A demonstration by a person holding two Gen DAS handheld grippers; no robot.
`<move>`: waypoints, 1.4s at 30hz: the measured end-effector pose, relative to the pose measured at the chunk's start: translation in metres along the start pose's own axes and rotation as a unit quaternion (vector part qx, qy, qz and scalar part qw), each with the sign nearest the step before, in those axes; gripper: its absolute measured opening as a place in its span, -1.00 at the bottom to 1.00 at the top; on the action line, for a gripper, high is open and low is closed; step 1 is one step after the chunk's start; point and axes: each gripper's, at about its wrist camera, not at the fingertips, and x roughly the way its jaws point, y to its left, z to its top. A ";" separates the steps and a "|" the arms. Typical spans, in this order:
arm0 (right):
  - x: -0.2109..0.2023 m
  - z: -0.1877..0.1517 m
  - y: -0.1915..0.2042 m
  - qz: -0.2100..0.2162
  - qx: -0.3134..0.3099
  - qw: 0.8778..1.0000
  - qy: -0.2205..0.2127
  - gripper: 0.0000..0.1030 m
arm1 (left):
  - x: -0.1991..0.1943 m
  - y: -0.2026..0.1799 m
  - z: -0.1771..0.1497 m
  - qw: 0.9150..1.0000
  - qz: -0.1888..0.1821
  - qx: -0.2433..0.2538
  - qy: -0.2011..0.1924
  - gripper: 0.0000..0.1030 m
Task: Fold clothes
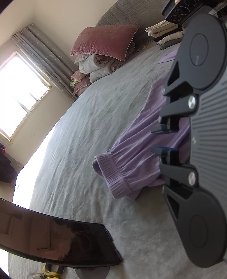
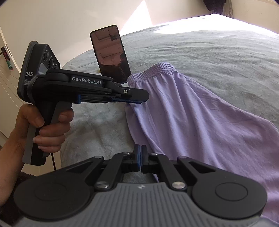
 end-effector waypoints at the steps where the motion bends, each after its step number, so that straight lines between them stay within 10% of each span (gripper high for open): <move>1: 0.002 -0.001 -0.001 0.000 0.003 1.000 0.001 -1.00 | 0.003 0.000 -0.001 1.000 0.009 0.002 0.012 -0.71; 6: -0.008 0.002 -0.002 -0.008 0.002 1.000 -0.026 -0.70 | 0.002 0.005 -0.002 1.000 0.009 -0.002 0.024 -0.70; 28: -0.009 -0.003 -0.007 -0.036 -0.022 0.999 -0.034 -0.47 | -0.021 0.027 0.002 0.996 0.031 -0.087 0.000 -0.55; 33: -0.008 -0.004 -0.004 -0.036 -0.038 0.998 -0.033 -0.60 | -0.017 0.025 0.003 0.995 0.040 -0.090 -0.006 -0.57; 35: -0.007 -0.005 -0.002 -0.037 -0.046 0.998 -0.031 -0.95 | -0.016 0.024 0.004 0.995 0.043 -0.087 -0.008 -0.58; 38: -0.010 -0.005 0.001 -0.035 -0.059 0.997 -0.033 -0.98 | -0.017 0.023 0.004 0.995 0.067 -0.076 -0.019 -0.96; 42: -0.018 -0.002 0.004 -0.024 -0.066 0.997 -0.040 -0.98 | -0.021 0.021 0.005 0.995 0.073 -0.066 -0.028 -0.97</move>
